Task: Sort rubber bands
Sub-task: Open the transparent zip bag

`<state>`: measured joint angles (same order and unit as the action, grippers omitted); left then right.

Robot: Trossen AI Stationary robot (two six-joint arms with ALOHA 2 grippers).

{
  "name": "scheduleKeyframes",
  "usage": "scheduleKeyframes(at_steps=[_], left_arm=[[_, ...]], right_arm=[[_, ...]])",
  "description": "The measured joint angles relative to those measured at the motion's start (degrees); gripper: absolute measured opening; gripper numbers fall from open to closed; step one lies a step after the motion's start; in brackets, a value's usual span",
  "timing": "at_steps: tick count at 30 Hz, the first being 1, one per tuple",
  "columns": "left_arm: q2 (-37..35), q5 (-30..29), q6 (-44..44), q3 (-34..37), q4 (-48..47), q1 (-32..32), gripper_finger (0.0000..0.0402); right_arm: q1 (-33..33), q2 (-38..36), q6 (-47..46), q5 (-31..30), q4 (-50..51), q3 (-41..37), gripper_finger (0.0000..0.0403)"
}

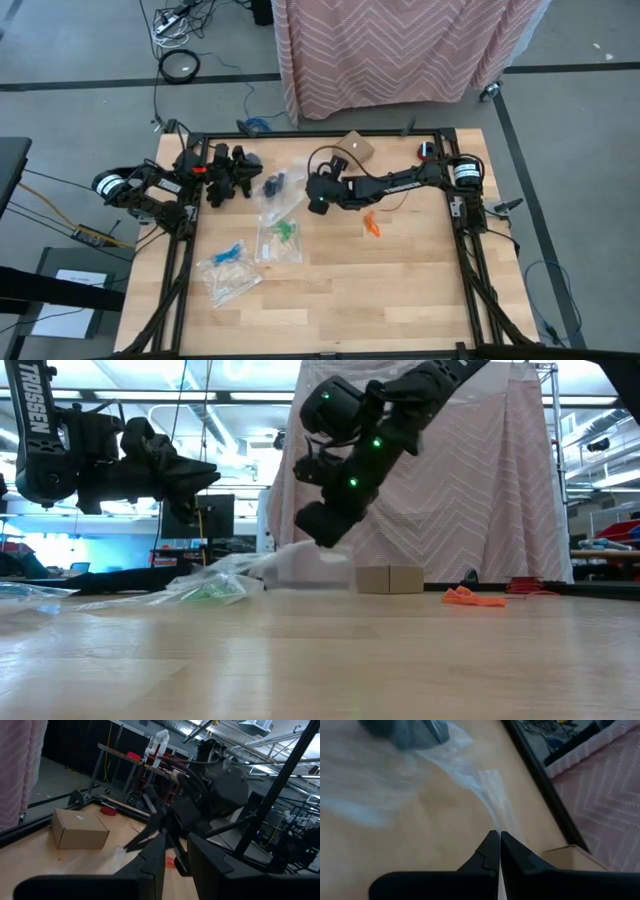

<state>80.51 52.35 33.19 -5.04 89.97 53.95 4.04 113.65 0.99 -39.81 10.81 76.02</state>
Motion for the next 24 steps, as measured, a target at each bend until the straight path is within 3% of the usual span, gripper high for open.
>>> scheduleKeyframes(at_steps=[6, 10, 20, 24], left_arm=[[0.0, -0.15, 0.04, 0.0, -1.24, 0.0, 0.009], [0.0, 1.4, -3.84, 0.0, -0.76, -0.44, 0.009], [-0.02, 7.19, -27.21, -0.09, 0.03, -3.82, 0.009], [-0.02, 6.65, -36.96, -0.09, 0.02, -4.26, 0.009]], right_arm=[[0.48, -0.09, -5.38, -4.84, 16.07, 6.65, 0.0], [-0.83, -0.09, -3.93, -5.67, 20.71, 9.97, 0.0], [-2.89, -0.17, 4.14, 1.64, 20.75, 16.73, 0.0], [-2.79, -0.17, 5.58, 6.27, 22.69, 19.94, 0.0]])
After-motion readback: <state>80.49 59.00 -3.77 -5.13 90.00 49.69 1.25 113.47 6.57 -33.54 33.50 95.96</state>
